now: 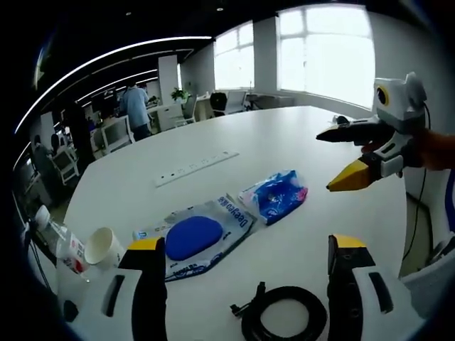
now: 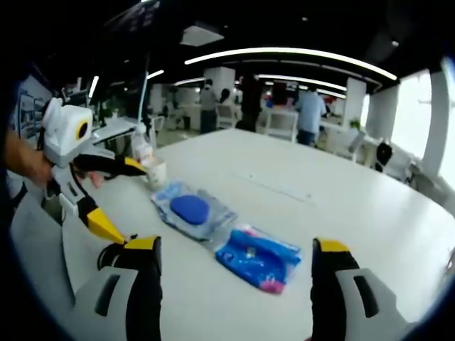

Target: Arrange the tabletop items into an orderly group along one side of the table until the central work area is clear of visible clutter.

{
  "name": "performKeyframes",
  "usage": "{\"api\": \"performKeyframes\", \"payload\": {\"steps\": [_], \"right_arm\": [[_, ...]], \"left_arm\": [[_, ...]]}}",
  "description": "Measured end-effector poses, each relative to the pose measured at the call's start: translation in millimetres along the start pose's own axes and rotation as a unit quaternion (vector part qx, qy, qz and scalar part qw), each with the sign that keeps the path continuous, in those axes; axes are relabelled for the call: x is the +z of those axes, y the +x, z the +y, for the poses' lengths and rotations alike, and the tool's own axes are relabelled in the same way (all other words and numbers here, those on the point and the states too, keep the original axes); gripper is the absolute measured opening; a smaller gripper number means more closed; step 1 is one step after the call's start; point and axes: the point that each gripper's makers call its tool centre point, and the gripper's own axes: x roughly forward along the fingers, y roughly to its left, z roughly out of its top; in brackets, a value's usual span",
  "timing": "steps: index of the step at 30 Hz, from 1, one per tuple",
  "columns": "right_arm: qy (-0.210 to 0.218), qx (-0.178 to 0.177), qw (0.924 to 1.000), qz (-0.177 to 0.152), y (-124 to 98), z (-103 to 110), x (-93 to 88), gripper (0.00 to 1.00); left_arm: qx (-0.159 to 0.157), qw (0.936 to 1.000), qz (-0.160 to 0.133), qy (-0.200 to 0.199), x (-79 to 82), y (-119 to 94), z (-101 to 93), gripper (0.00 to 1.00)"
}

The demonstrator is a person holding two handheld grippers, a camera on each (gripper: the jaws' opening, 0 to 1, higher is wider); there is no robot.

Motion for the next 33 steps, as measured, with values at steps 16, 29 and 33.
{"api": "performKeyframes", "payload": {"steps": [16, 29, 33], "right_arm": [[-0.003, 0.016, 0.9999, -0.001, -0.5, 17.2, -0.3, 0.74], [-0.006, 0.037, 0.9993, 0.004, 1.5, 38.2, -5.8, 0.63], [-0.014, 0.04, 0.9991, 0.003, 1.6, 43.2, -7.3, 0.59]], "left_arm": [[-0.007, 1.0, -0.004, 0.006, -2.5, -13.2, -5.9, 0.89], [-0.008, 0.9999, 0.005, 0.007, -14.0, -21.7, -4.5, 0.84], [-0.007, 0.9999, 0.008, 0.005, -17.3, -23.5, -3.8, 0.83]]}}
